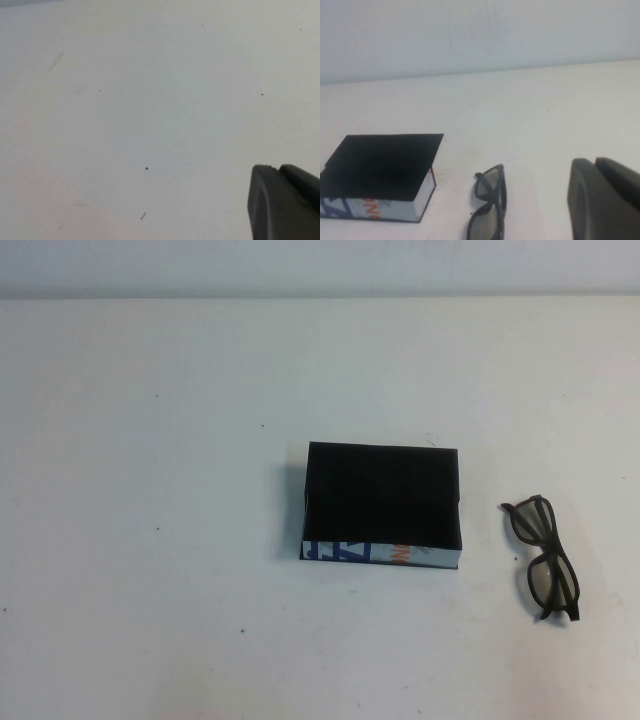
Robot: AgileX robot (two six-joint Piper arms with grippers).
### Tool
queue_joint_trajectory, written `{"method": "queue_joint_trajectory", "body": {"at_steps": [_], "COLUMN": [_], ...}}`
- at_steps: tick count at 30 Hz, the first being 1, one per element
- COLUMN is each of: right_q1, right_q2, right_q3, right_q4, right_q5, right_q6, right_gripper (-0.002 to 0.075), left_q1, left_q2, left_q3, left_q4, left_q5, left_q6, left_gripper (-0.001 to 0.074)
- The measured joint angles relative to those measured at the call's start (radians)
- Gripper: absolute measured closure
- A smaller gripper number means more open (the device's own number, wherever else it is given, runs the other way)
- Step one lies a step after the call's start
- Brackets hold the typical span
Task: Take glasses out of glasses case
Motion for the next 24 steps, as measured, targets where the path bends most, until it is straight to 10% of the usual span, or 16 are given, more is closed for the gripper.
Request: {"method": "queue_joint_trajectory", "body": {"at_steps": [24], "right_q1": [-0.097], "right_q2": [-0.012], "right_q3": [0.147], "right_q4": [0.177], "right_q5": [0.024], "right_q6": [-0.28], "right_gripper": [0.0742], "left_q1": [0.0], "left_q2": [0.0], "left_q3": [0.0], "left_q4": [0.0], "left_q5": [0.0], "left_q6": [0.0], "left_gripper": [0.0739]}}
